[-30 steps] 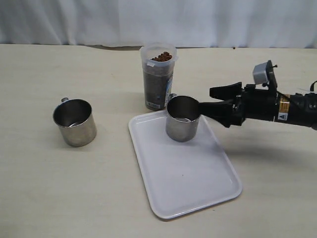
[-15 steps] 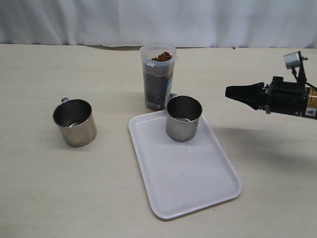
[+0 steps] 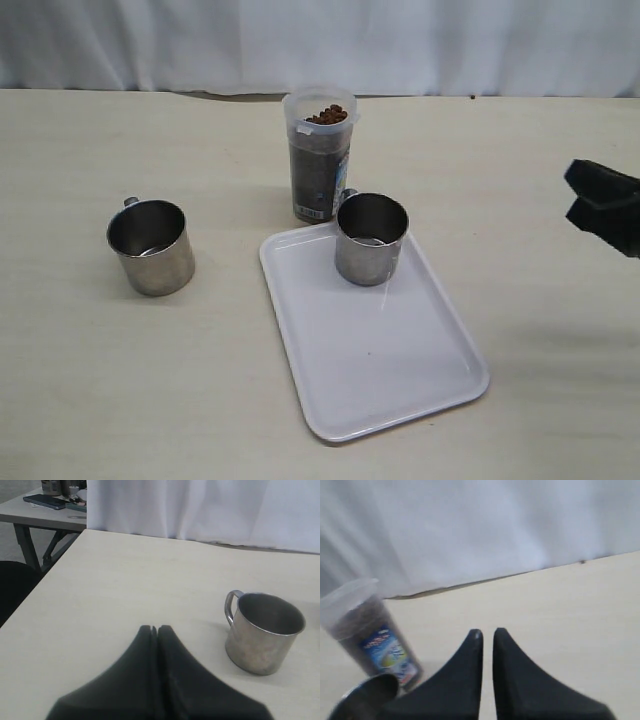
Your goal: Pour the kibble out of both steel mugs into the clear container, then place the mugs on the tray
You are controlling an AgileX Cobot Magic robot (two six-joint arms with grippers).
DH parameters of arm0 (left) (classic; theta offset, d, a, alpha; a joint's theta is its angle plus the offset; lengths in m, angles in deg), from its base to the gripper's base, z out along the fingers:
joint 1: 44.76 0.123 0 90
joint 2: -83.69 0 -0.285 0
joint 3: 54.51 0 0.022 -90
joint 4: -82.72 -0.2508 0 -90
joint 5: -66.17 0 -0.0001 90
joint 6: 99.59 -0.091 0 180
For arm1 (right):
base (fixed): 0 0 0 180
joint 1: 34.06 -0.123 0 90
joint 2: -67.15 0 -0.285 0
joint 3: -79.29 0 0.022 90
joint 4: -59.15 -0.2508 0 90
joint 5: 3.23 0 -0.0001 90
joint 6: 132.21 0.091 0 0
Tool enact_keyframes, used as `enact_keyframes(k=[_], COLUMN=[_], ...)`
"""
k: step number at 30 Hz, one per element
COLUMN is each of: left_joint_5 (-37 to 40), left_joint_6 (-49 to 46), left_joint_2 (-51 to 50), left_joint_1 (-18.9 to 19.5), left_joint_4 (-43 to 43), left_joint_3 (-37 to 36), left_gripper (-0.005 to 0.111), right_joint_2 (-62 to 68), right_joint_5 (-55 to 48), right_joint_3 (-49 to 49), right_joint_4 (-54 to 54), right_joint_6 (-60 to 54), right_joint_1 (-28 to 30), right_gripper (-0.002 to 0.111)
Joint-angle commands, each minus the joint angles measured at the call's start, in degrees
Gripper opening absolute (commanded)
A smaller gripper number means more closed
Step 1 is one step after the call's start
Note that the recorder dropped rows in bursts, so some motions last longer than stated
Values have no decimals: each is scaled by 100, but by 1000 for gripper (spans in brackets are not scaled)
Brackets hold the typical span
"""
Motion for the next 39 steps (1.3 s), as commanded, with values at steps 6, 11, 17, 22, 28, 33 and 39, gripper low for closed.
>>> enact_keyframes(k=[6,11,17,22,28,33,39], left_joint_5=[-64,-64,-46,-46,-46,-46,-46], left_joint_6=[-4,-4,-4,-4,-4,-4,-4], left_joint_2=[20,20,20,20,20,20,20], left_joint_1=[-30,-30,-30,-30,-30,-30,-30], left_joint_4=[-3,-3,-3,-3,-3,-3,-3], left_joint_3=[-19,-19,-19,-19,-19,-19,-19], left_gripper=[0,0,0,0,0,0,0], right_joint_2=[-659,-659,-1202,-2637,-4119,-5365,-7067], right_joint_5=[-406,-716,-1515,-2948,-3361,-3642,-4350], right_joint_3=[811,811,660,253,470,912,1509], right_joint_4=[-1887,-2209,-3552,-4980,-5475,-5460,-5314], right_joint_6=[-1526,-1800,-2823,-4244,-4375,-4386,-4335], right_joint_1=[38,-195,-996,-1646,-1810,-1810,-1810], right_gripper=[5,5,5,5,5,5,5])
